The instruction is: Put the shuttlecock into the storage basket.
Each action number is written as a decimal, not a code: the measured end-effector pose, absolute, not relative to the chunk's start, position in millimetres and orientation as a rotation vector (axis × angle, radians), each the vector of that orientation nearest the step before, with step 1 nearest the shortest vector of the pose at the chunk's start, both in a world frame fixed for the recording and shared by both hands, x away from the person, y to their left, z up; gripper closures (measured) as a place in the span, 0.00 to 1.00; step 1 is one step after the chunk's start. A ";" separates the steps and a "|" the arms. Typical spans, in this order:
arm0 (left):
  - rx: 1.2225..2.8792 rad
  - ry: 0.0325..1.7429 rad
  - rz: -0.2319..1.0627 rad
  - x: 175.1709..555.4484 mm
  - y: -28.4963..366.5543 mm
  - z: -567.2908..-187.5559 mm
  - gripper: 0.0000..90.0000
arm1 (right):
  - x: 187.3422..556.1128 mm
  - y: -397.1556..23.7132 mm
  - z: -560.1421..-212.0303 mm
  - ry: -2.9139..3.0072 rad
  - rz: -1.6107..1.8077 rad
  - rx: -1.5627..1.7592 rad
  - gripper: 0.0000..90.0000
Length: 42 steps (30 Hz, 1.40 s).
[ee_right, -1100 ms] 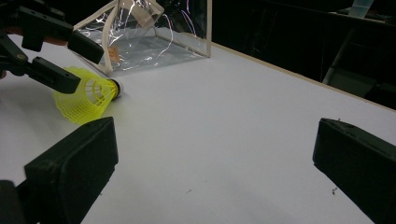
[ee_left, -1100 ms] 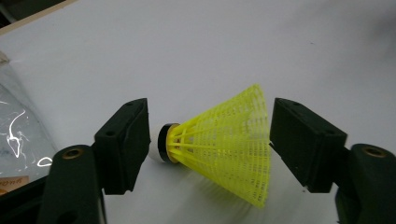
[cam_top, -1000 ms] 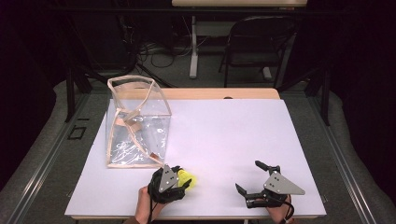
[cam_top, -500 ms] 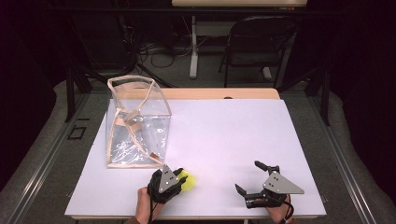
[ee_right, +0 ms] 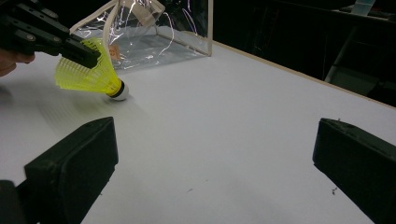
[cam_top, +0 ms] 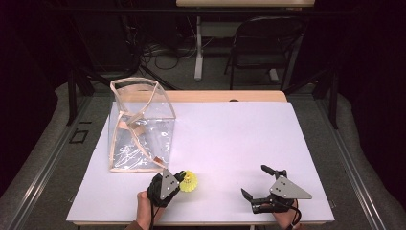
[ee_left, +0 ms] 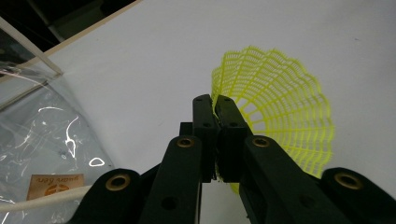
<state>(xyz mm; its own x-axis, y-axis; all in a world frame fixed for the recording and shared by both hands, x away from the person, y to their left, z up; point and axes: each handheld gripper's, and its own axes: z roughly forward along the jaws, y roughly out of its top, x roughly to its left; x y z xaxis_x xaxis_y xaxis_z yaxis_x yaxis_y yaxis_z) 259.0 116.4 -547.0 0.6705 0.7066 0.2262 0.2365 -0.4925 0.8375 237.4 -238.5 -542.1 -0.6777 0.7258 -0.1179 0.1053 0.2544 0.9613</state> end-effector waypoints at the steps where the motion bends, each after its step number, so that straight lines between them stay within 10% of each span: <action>1: 2.051 0.727 0.717 259.0 116.4 -547.0 0.98 | 237.4 -238.5 -542.1 1.974 1.448 0.752 0.00; 42: 1.972 0.762 0.574 274.5 140.4 -526.7 0.99 | 237.6 -237.6 -542.4 1.986 1.438 0.752 0.00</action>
<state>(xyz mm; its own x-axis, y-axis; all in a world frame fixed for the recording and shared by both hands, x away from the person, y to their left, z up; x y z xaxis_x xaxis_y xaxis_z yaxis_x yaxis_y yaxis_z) 274.5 140.4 -526.7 0.7002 0.7083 0.0901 0.2817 -0.3900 0.8767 237.6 -237.6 -542.4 -0.6800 0.7233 -0.1204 0.1111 0.2639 0.9581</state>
